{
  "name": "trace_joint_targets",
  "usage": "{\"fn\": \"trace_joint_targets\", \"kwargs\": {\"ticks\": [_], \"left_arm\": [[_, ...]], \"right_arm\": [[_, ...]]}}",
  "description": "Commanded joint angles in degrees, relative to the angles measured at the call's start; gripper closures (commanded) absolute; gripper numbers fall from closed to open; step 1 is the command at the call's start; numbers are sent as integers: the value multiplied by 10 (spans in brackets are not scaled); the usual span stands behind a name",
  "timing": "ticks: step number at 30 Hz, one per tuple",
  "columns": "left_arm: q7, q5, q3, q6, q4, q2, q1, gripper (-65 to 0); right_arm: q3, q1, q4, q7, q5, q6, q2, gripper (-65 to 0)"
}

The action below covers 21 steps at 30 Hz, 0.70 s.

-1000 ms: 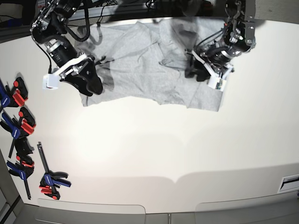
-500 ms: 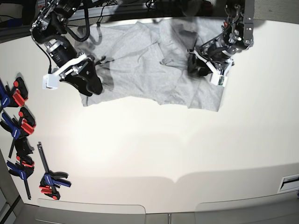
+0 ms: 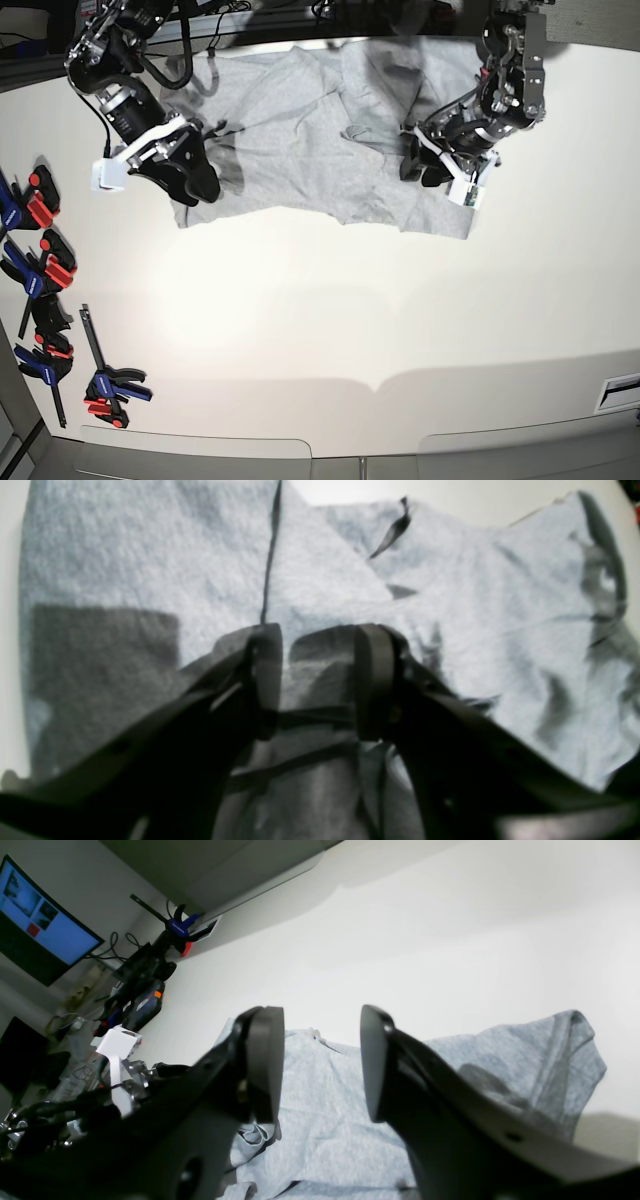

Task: Fold the T-shirt properly
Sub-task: 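Lower the fabric onto the shirt and open the left gripper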

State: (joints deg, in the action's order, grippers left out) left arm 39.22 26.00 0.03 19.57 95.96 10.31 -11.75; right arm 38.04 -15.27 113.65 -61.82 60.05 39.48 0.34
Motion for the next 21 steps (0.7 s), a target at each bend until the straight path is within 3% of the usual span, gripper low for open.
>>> {"fn": "trace_joint_targets", "kwargs": {"ticks": [1, 8, 14, 19, 21], "left_arm": [[-9, 4, 0, 1, 9, 1, 5, -240], [28, 9, 0, -12, 9, 2, 5, -255], [57, 77, 0, -7, 9, 1, 5, -245], [57, 14, -8, -10, 9, 2, 7, -245], [58, 16, -31, -12, 9, 2, 7, -245]], "right_arm": [[2, 3, 11, 14, 16, 5, 4, -235], [2, 3, 11, 14, 16, 5, 4, -235], [2, 3, 11, 14, 17, 5, 5, -235], [2, 3, 11, 14, 17, 5, 5, -235], [2, 3, 11, 14, 17, 5, 5, -235]]}}
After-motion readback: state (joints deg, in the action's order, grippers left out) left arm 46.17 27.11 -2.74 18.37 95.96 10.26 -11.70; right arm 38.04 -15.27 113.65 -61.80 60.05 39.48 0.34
